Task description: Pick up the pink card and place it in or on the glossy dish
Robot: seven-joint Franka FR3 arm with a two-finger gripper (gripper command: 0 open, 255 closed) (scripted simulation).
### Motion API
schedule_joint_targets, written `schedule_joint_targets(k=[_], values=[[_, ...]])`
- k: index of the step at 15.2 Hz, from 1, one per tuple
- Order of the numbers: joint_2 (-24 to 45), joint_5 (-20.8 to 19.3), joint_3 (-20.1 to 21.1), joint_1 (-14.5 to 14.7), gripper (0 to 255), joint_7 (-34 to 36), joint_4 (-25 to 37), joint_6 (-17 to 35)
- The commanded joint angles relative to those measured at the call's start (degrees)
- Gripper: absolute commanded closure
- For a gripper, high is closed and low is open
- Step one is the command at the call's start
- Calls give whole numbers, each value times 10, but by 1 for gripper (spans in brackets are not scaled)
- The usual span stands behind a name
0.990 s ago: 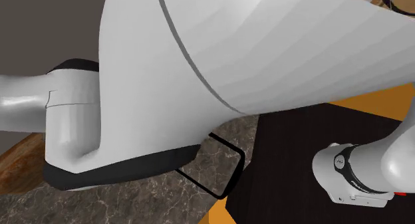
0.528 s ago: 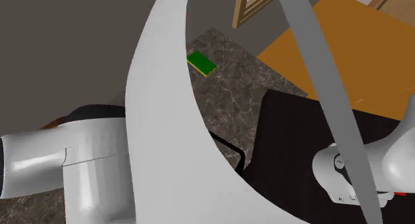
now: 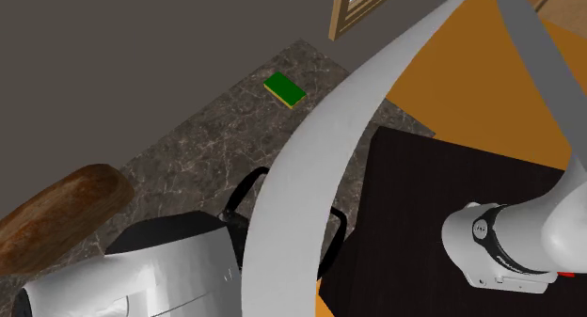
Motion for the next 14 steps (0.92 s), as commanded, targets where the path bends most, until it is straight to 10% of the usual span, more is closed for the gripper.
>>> schedule_joint_targets(k=[1,14], values=[[11,-1,0,1,255,4,0,10],[51,-7,-3,1,255,15,4,45]])
